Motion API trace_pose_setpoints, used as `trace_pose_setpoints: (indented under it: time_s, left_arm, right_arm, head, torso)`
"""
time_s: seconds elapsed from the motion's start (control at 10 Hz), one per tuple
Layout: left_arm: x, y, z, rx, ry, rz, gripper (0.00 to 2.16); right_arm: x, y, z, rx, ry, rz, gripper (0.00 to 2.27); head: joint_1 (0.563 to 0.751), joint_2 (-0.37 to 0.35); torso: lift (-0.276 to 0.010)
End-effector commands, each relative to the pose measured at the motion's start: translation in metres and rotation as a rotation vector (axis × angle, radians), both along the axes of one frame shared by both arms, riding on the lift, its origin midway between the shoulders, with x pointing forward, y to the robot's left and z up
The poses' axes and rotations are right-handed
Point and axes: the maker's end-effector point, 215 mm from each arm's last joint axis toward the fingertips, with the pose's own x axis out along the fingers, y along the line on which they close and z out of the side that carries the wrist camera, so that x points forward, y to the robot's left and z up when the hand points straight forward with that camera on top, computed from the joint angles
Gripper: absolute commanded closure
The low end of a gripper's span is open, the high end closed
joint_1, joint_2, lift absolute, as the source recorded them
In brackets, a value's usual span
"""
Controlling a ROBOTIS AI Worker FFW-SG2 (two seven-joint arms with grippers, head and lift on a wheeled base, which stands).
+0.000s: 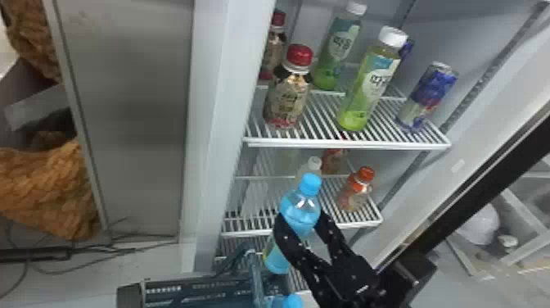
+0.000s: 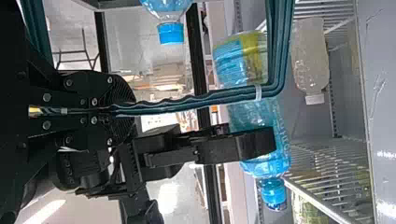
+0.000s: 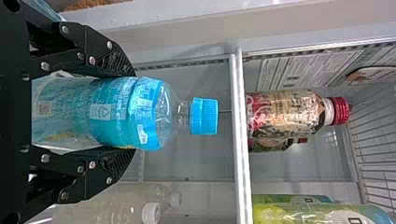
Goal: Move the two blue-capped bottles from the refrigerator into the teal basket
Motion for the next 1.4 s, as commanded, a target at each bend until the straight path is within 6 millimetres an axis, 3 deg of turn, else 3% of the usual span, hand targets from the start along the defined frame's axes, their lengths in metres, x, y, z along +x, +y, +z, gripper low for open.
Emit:
trace_pose_setpoints:
  time_s: [0.0,0.2,0.4,0.7,1.3]
  left_arm:
    - [0.000,0.000,0.000,0.000,0.000,0.000,1.11]
    - [-0.001,-0.001,0.000,0.001,0.000,-0.004,1.11]
    - [-0.001,0.000,-0.001,0.003,0.001,-0.004,1.11]
    - [-0.001,0.000,-0.001,0.003,0.001,-0.004,1.11]
    - [-0.001,0.000,-0.001,0.004,0.000,-0.004,1.11]
  right_arm:
    - [-0.007,0.001,0.008,0.005,0.004,0.005,0.63]
    - [-0.013,0.002,0.014,0.001,0.013,0.007,0.63]
    - [-0.031,0.008,0.021,0.016,0.067,0.032,0.63]
    - [-0.043,0.016,0.019,0.043,0.132,0.067,0.63]
    - [-0.056,0.024,-0.035,0.110,0.309,0.093,0.63]
  head:
    - [0.695,-0.350]
    - [0.695,-0.350]
    - [0.695,-0.350]
    - [0.695,-0.350]
    - [0.695,-0.350]
  torso:
    - [-0.156]
    - [-0.156]
    - [-0.156]
    - [-0.156]
    - [-0.155]
